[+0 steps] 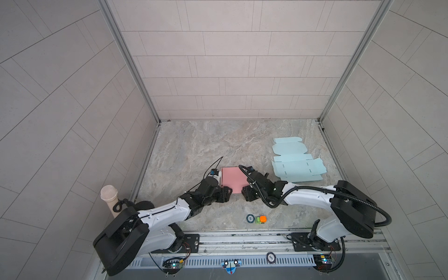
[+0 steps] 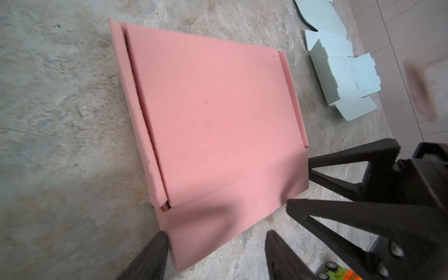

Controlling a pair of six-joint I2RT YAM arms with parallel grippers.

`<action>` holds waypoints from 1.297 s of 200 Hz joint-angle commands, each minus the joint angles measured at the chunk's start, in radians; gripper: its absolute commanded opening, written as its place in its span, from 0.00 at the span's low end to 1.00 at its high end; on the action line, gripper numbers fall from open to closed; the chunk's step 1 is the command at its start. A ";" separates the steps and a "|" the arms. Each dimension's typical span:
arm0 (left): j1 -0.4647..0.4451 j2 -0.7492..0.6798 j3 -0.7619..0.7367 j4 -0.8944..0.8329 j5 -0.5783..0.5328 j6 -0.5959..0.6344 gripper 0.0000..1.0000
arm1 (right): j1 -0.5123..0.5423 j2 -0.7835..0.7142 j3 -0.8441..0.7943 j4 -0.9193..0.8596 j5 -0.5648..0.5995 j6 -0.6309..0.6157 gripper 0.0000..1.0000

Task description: Fold the paper box

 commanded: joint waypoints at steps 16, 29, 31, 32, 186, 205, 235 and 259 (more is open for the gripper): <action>-0.009 0.032 0.000 0.025 -0.019 0.025 0.64 | 0.011 0.014 0.021 0.020 -0.004 0.012 0.59; -0.009 0.038 0.001 0.028 -0.019 0.026 0.63 | 0.011 0.015 0.021 0.019 -0.003 0.010 0.59; -0.010 0.039 0.001 0.028 -0.019 0.025 0.63 | 0.011 0.016 0.021 0.018 -0.002 0.010 0.59; -0.009 0.039 0.001 0.029 -0.019 0.026 0.63 | 0.011 0.017 0.021 0.020 -0.002 0.010 0.59; -0.010 0.069 -0.002 0.040 -0.073 0.038 0.60 | -0.005 -0.050 0.003 -0.048 0.052 -0.006 0.62; -0.009 0.069 -0.002 0.041 -0.076 0.038 0.60 | -0.010 -0.064 0.008 -0.065 0.061 -0.019 0.62; -0.009 0.071 -0.002 0.038 -0.080 0.041 0.60 | -0.022 -0.088 0.045 -0.125 0.096 -0.069 0.62; -0.009 0.075 0.000 0.038 -0.086 0.043 0.60 | -0.045 -0.099 0.094 -0.170 0.120 -0.119 0.62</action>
